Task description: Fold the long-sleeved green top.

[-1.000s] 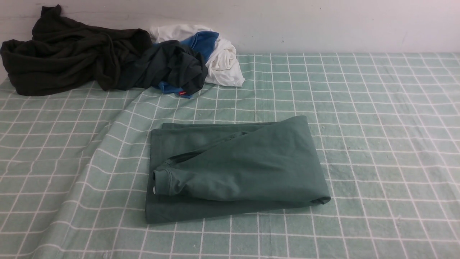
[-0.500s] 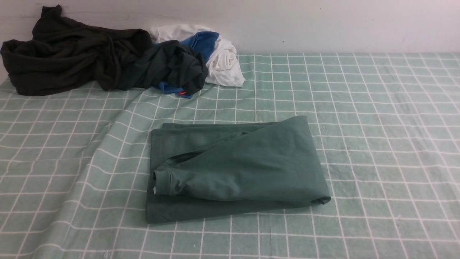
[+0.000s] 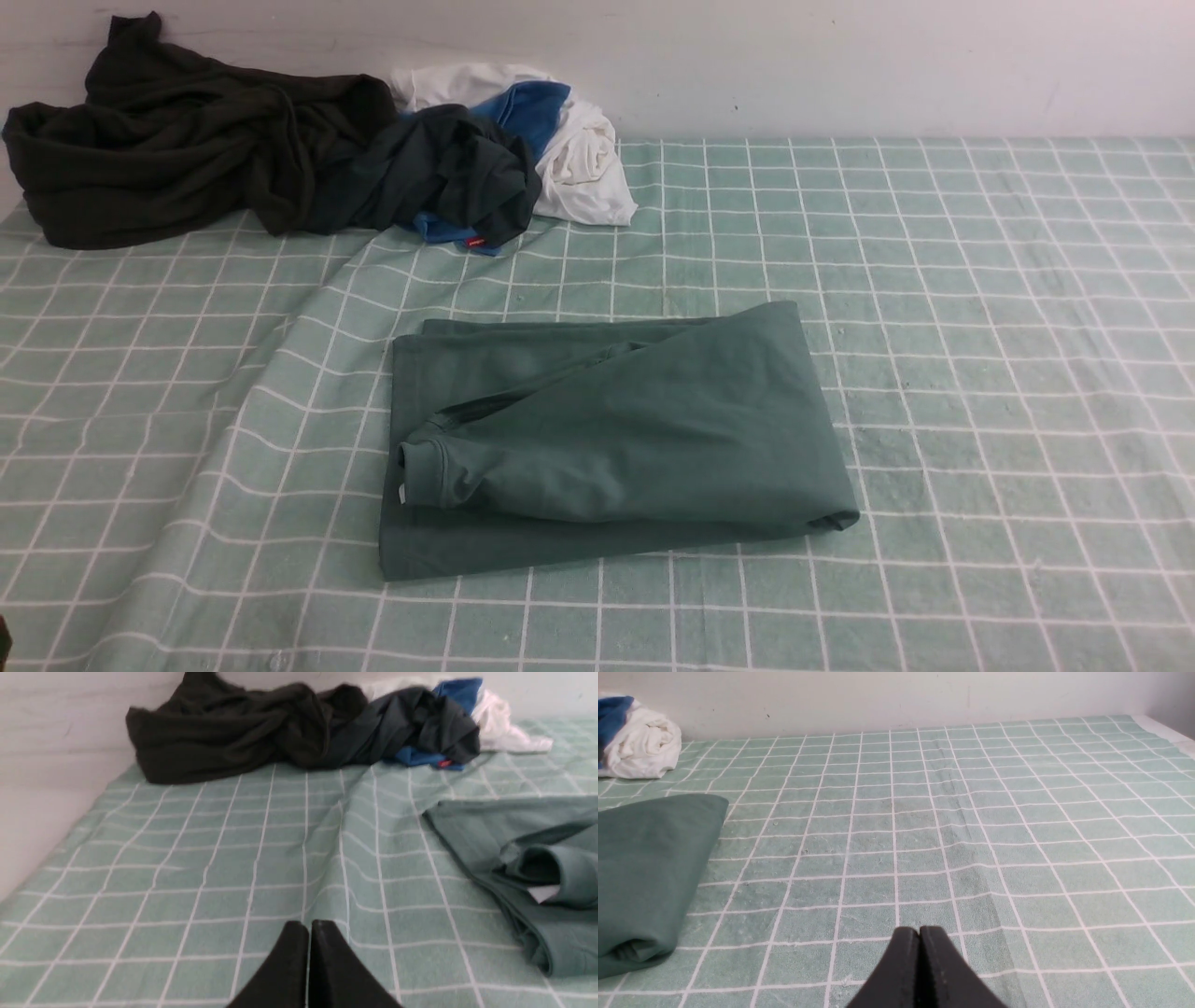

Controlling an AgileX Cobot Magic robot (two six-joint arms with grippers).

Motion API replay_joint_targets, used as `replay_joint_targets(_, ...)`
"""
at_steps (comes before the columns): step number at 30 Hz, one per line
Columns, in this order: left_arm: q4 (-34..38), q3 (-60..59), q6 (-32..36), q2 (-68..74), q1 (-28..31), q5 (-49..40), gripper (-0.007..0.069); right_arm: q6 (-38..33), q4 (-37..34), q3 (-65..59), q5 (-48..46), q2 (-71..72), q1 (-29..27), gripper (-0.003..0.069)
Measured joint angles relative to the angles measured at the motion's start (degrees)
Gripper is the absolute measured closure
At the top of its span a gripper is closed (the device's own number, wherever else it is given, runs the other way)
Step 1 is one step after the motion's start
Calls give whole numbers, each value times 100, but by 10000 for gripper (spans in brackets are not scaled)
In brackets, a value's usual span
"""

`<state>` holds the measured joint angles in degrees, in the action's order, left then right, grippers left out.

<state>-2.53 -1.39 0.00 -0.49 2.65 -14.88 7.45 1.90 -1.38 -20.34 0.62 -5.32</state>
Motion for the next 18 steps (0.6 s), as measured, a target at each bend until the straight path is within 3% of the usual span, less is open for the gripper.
replay_joint_targets(4,38,-4,0,-13,11,-376,628,0,-13,0,0,0,0,672)
replay_joint_targets(18,76,19,0,-13,11,-453,628,0,-13,0,0,0,0,672)
